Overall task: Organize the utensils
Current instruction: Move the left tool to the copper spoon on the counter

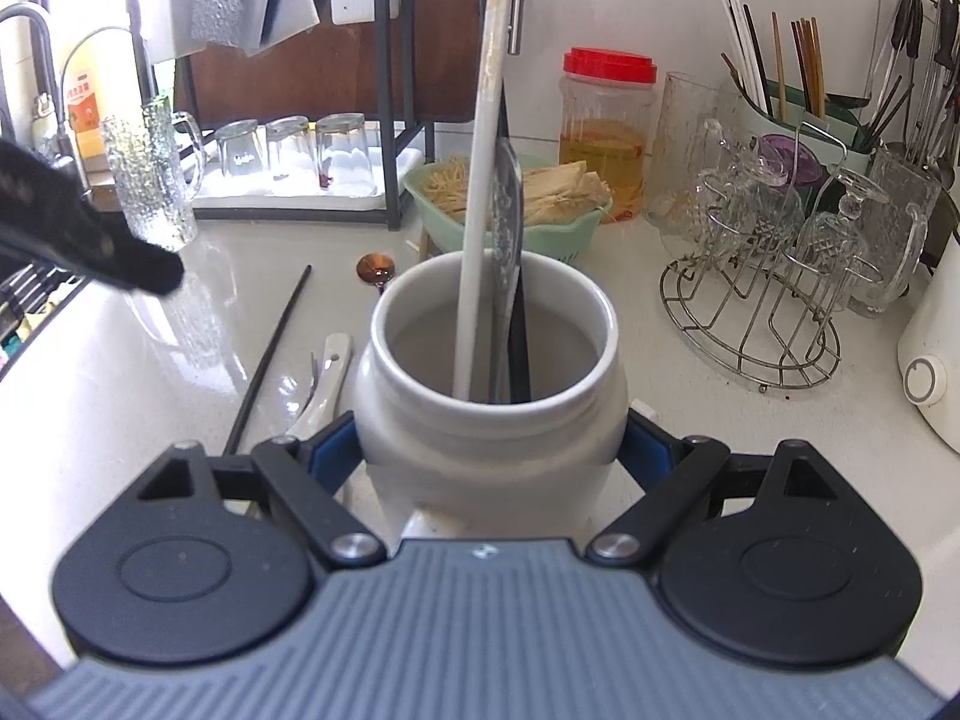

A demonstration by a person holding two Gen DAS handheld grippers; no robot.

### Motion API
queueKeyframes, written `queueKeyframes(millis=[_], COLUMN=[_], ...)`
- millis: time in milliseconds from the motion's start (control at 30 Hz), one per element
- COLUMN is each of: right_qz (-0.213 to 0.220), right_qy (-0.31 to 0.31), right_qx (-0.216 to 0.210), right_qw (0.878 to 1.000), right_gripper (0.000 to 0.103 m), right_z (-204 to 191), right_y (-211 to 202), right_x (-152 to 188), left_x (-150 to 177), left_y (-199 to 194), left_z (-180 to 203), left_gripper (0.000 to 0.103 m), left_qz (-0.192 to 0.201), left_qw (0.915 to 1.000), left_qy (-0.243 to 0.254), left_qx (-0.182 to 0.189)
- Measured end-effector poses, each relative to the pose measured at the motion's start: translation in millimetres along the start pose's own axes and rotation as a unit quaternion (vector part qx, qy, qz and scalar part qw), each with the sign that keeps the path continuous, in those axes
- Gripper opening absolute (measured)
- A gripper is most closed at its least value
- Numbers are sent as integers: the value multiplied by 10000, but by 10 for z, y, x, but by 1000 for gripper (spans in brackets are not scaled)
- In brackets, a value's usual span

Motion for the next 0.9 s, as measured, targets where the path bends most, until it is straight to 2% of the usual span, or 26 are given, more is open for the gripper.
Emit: queueKeyframes(millis=[100, 233, 467, 700, 900], right_qz=[-10, -35, -60, -132, -158], right_qy=[24, 46, 91, 134, 193], right_qx=[25, 63, 148, 242, 312], right_qw=[10000, 10000, 9998, 9995, 9992], right_gripper=[91, 91, 91, 91, 91], right_z=[-5, -4, -7, -11, -12], right_y=[3, -2, -11, -10, -12], right_x=[0, 4, 9, 3, 8], left_x=[4, -44, -256, -578, -814], left_y=[111, 327, 806, 1276, 1561], left_z=[-143, -297, -473, -618, -615], left_gripper=[46, 46, 46, 46, 46], left_qz=[9, -94, -168, -101, 69], left_qw=[9997, 9973, 9940, 9958, 9987], left_qy=[-227, -652, -942, -778, -352], left_qx=[43, 315, 530, 467, 368])
Point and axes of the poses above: each gripper's, at about its wrist camera, not at the fingertips, and y roughly the way its jaws point, z to its right, x to its underside, the point moved 8 cm from there along y, roughly the way its jaws point, and after that the axes turned 9 degrees about x, right-handed, at the moved point
